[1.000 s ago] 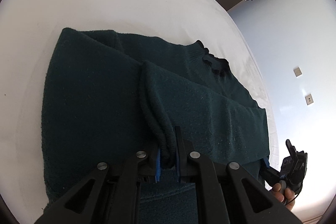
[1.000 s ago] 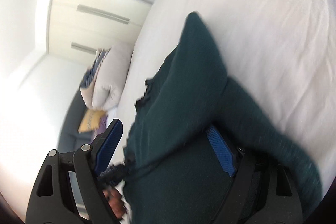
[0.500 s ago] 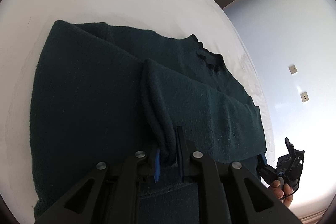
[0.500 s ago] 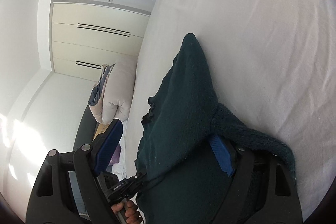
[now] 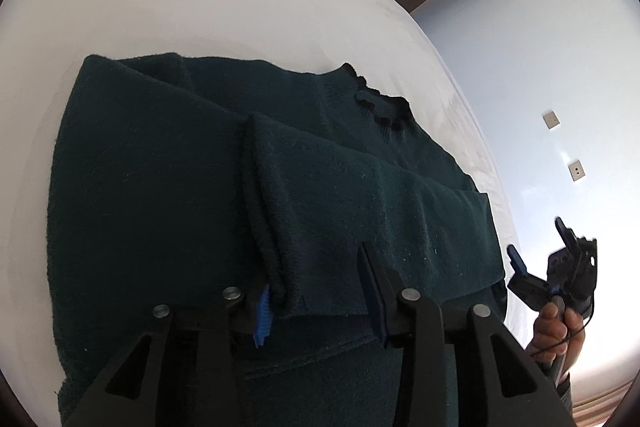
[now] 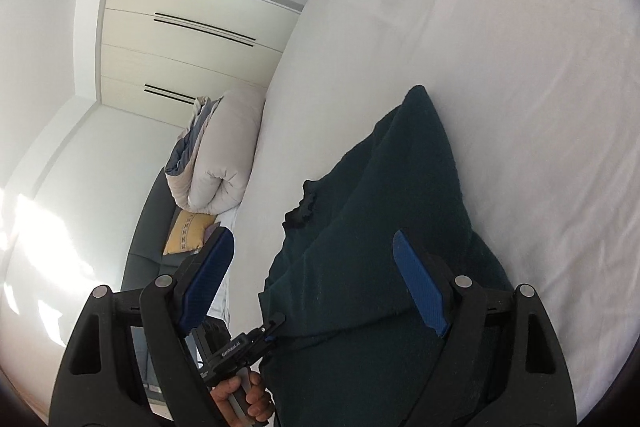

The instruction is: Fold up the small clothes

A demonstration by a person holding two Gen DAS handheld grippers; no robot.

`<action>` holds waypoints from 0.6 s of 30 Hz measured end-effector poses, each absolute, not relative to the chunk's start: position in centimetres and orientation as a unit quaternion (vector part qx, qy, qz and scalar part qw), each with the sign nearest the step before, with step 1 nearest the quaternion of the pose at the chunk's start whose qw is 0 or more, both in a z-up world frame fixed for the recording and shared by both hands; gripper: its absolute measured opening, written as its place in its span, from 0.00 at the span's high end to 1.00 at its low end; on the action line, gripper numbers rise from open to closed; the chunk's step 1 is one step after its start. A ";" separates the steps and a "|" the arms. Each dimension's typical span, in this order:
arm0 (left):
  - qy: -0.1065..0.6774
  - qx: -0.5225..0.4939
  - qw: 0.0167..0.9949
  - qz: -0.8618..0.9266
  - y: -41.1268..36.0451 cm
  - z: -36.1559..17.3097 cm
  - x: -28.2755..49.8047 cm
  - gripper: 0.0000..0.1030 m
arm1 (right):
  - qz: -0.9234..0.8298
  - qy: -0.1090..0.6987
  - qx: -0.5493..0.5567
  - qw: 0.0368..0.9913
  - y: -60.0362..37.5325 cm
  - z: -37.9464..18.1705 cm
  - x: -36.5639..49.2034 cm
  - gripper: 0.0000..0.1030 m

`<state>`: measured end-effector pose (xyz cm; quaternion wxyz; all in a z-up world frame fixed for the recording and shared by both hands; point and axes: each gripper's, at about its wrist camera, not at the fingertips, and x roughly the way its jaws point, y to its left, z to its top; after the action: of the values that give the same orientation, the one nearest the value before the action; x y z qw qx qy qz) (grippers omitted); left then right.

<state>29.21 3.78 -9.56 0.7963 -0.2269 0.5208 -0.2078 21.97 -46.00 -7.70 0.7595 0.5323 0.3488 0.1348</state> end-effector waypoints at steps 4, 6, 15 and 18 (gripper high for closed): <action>0.511 -0.201 0.807 -0.215 3.1 -9.8 28.9 0.56 | 0.112 0.416 0.523 0.736 -45.9 -11.1 26.2 0.21; 0.506 -0.202 0.809 -0.223 3.2 -10.1 28.8 0.56 | 0.108 0.412 0.520 0.740 -46.2 -11.6 27.1 0.21; 0.462 -0.233 0.817 -0.253 4.7 -11.2 27.9 0.59 | 0.080 0.407 0.516 0.749 -48.6 -11.8 31.9 0.21; 0.459 -0.238 0.817 -0.256 4.8 -11.1 27.8 0.59 | 0.080 0.416 0.502 0.754 -48.4 -11.7 32.9 0.20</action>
<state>27.76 4.82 -11.09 0.8169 -0.2376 0.4593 -0.2555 32.89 -48.40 -11.71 0.7543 0.5016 0.4159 0.0799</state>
